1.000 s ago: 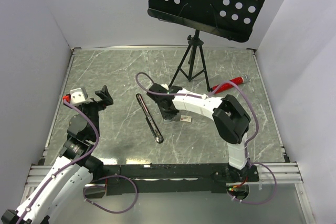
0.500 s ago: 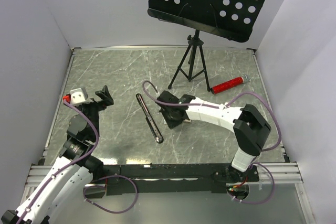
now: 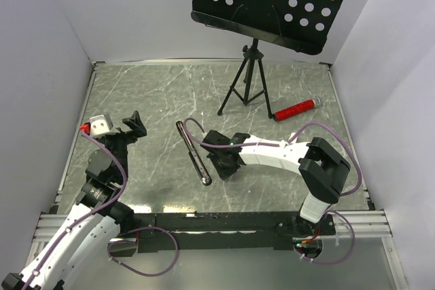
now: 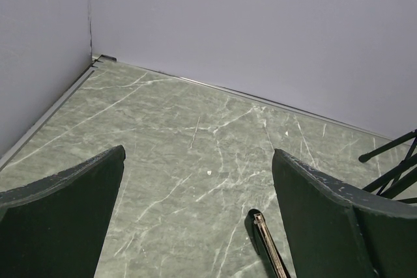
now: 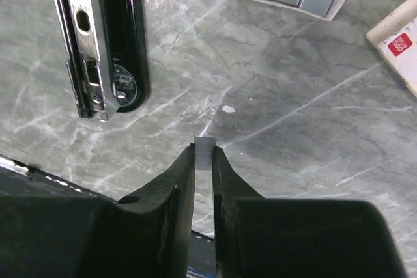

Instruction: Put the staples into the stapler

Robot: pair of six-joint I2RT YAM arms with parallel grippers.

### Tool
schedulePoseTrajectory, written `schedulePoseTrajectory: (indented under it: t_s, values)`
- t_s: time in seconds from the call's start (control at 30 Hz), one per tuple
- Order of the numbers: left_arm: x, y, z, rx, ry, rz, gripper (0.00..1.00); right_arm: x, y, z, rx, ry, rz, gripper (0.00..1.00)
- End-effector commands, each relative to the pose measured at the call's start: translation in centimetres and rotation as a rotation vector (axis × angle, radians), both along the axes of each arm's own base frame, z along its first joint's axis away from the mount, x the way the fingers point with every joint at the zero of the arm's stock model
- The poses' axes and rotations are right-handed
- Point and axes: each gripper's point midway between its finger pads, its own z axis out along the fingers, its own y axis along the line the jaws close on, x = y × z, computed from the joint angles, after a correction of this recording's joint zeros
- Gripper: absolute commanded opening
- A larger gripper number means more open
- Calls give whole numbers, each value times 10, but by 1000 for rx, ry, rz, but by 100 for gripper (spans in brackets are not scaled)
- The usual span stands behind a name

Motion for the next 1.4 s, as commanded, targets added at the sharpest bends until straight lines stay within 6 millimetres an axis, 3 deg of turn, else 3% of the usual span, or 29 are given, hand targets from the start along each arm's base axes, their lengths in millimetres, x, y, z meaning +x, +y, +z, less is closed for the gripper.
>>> schedulePoseTrajectory:
  t_s: [0.0,0.37,0.6,0.8,1.37]
  values:
    - [-3,-1,13,-34,-42,-16,99,14,26,34,104,-75,-58,9]
    - [-6,1,16,-48,-56,-9,99,27,66,63,129,-181,-79,9]
    - [-8,1,17,-54,-59,-8,99,33,83,49,96,-198,-63,10]
    - [-10,1,18,-59,-66,-8,99,38,85,38,61,-209,-63,9]
    - [-11,1,19,-60,-70,-13,99,39,94,28,59,-192,-14,9]
